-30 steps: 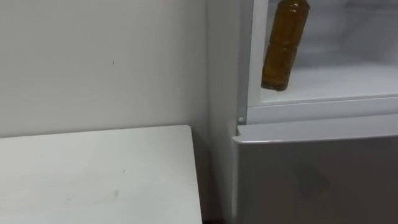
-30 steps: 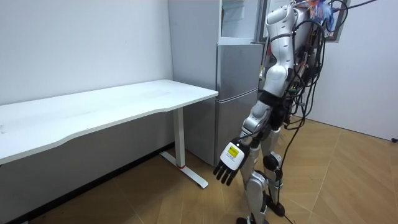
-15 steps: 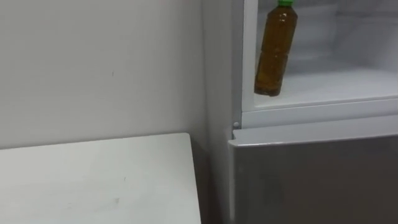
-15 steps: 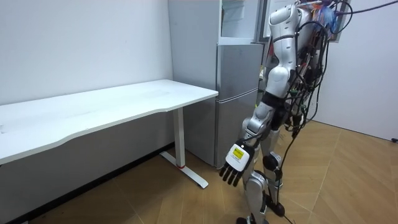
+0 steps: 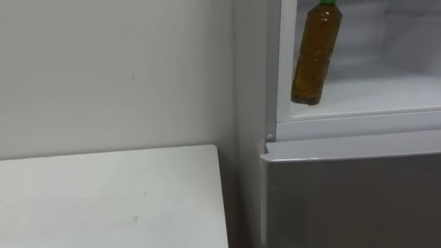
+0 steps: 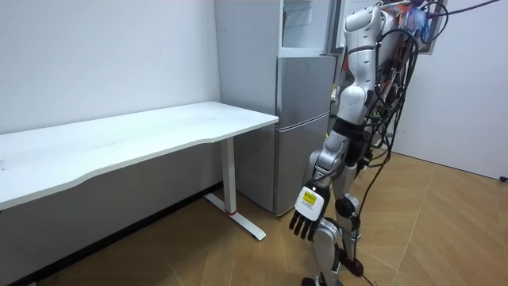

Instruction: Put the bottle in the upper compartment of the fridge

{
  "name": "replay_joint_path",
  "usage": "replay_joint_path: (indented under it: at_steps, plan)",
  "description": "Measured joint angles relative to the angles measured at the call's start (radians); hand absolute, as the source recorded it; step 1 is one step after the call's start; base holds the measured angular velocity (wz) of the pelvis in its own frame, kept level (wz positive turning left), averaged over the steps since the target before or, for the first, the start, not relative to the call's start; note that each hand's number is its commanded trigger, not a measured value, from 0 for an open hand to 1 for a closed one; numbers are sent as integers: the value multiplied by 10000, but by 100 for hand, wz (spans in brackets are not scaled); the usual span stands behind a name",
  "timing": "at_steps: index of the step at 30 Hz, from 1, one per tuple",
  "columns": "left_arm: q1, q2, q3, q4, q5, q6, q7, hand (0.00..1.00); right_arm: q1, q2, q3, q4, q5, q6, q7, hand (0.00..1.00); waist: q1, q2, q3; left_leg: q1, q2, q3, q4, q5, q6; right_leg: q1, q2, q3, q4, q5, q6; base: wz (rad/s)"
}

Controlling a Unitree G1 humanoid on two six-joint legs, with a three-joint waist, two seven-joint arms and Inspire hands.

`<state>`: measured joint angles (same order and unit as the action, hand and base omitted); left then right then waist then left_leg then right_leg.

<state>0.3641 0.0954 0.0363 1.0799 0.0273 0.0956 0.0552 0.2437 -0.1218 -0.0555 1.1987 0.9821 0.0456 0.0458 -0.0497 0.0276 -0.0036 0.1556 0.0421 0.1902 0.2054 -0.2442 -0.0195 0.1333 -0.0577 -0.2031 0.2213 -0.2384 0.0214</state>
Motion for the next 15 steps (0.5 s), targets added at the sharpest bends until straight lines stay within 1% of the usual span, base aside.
replay_joint_path:
  at_steps: [3, 6, 8, 9, 11, 12, 13, 14, 15]
  plan:
    - [33, 1, 38, -9, -40, 9, 1, 0, 55, -9, -229, 19, 261, -3, -15, 0, -1, -87, 9, 56, -5, 30, -5, 0, 0, 36, -4, 14, -10, -9, 4, -5]
    - [56, 16, 237, -5, -251, -4, 3, 0, 52, -24, -675, -7, 575, -1, -27, 0, -20, -251, 25, 73, -4, 115, -8, 1, -1, 34, -6, 58, -11, -37, 4, -5]
    - [114, 33, 688, -13, -343, -67, 3, 0, 68, -101, -1404, -344, 752, 1, -264, 0, -41, -383, 43, 92, -3, 144, -13, 0, -1, 28, -5, 103, -7, -50, 8, -6]
    - [130, 48, 822, -17, -345, -93, 3, 0, 37, -147, -1624, -455, 798, -3, -311, 0, -55, -413, 47, 92, -2, 153, -12, 0, -1, 26, -4, 114, -8, -50, 8, -5]
    - [221, 227, 1139, -144, -346, -158, 3, 0, -146, -470, -2383, -810, 1065, -18, -502, 0, -224, -535, 49, 92, -8, 165, -14, -1, -1, 44, -9, 94, -6, -52, 13, 2]
    - [235, 332, 1316, -155, -347, -179, 3, 0, -299, -687, -2687, -922, 1250, -28, -599, 0, -257, -573, 54, 103, -8, 167, -32, -2, -1, 48, -6, 97, -6, -53, 15, 4]
    - [231, 378, 1435, -156, -343, -202, 3, 0, -322, -783, -2857, -1072, 1281, -26, -663, 0, -265, -581, 54, 119, -8, 163, -54, -1, -1, 50, -3, 95, -8, -53, 15, 0]
    - [236, 464, 1701, -156, -351, -277, 3, 0, -337, -957, -3190, -1426, 1463, -59, -810, 0, -278, -614, 49, 148, -9, 167, -74, -1, -1, 58, -3, 97, 0, -52, 15, 0]
    - [246, 513, 1803, -156, -350, -325, 3, 0, -336, -1031, -3336, -1633, 1607, -69, -904, 0, -293, -653, 35, 149, -9, 167, -75, -1, -1, 57, -3, 101, 1, -52, 15, 0]
